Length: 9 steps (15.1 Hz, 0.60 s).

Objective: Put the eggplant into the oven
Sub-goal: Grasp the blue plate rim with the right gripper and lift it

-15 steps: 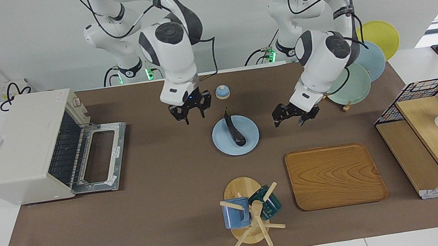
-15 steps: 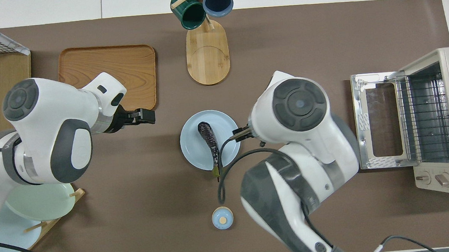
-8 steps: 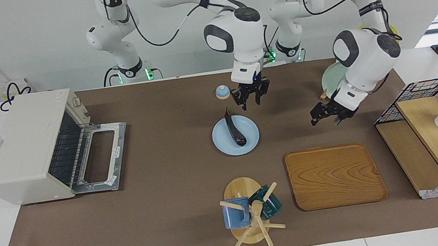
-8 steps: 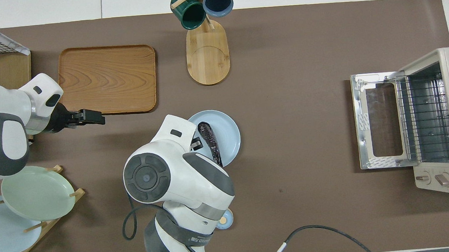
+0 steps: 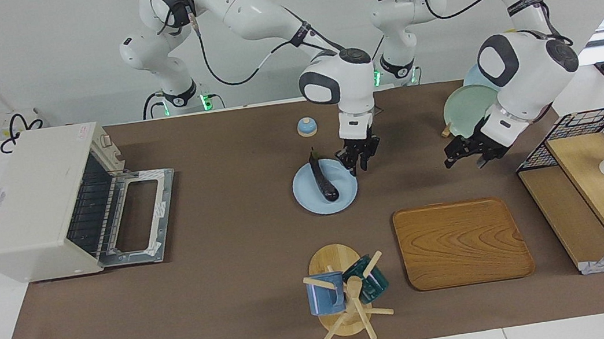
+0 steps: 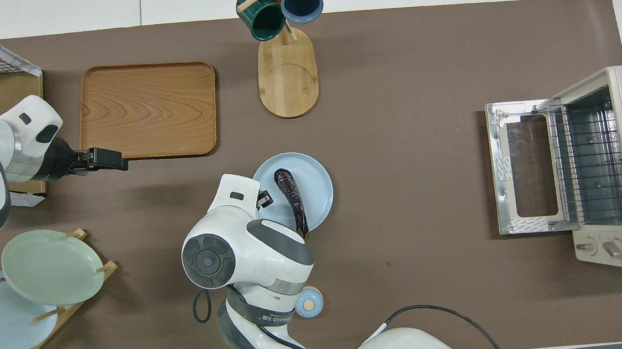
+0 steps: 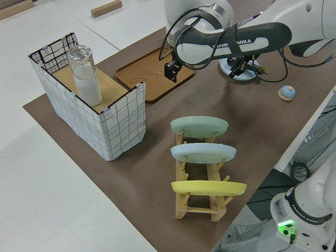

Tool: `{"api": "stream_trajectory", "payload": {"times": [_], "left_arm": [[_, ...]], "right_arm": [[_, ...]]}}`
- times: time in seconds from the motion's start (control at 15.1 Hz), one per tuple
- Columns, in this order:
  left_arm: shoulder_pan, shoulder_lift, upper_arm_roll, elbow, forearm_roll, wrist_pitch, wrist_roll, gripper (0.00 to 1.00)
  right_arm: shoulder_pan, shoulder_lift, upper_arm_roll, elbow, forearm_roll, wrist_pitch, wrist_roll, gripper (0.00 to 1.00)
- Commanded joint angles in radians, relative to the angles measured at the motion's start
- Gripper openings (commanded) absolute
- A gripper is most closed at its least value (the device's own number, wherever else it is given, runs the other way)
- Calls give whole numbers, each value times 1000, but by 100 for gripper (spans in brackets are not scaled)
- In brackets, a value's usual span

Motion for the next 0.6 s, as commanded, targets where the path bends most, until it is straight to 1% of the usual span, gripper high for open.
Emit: {"api": "stream_trajectory", "payload": {"times": [0.0, 0.13, 0.27, 0.4, 0.46, 0.53], "left_arm": [[13, 5, -4, 78, 24, -110, -8, 100], [13, -10, 0, 92, 27, -152, -16, 100], [11, -47, 0, 92, 69, -180, -17, 100], [11, -94, 0, 90, 98, -224, -40, 100], [10, -108, 0, 92, 110, -246, -44, 100], [8, -124, 0, 93, 127, -266, -45, 100]], "right_arm": [[-1, -18, 0, -45, -35, 19, 17, 44], [-2, -21, 0, -63, -34, 31, 20, 43], [-2, -24, 0, -76, -34, 33, 20, 42], [1, -38, 0, -114, -34, 48, 43, 40], [2, -41, 0, -140, -35, 78, 58, 36], [4, -45, -2, -145, -35, 82, 60, 13]]}}
